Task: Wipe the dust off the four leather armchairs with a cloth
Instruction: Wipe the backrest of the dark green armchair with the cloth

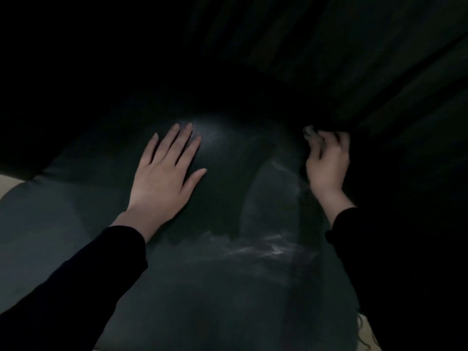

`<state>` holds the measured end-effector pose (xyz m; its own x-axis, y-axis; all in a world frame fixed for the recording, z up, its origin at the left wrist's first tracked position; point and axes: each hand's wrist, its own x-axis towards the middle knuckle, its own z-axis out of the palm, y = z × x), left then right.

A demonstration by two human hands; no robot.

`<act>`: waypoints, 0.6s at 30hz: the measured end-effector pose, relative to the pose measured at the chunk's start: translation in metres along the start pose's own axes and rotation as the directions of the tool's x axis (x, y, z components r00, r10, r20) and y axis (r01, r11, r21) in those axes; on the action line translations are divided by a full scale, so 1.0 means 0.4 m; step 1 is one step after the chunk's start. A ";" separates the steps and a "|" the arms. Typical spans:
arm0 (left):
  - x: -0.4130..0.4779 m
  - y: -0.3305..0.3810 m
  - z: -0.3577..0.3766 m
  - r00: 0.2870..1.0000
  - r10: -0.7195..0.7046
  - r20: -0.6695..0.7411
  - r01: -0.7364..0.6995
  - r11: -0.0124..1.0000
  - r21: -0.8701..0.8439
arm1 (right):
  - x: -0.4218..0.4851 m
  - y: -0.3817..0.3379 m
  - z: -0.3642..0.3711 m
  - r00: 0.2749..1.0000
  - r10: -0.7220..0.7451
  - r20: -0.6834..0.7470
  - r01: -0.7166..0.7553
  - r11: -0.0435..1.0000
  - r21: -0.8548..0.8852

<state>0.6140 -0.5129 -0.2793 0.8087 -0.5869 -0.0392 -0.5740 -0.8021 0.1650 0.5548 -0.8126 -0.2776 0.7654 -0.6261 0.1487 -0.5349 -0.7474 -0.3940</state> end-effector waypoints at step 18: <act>0.000 0.002 0.009 1.000 -0.007 -0.027 0.007 1.000 0.019 | -0.050 0.061 -0.071 0.986 -0.156 0.056 0.152 0.986 0.072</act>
<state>0.6128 -0.5139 -0.2826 0.8158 -0.5781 -0.0139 -0.5703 -0.8083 0.1459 0.5165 -0.8246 -0.2645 0.8582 -0.4886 0.1577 -0.3853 -0.8159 -0.4310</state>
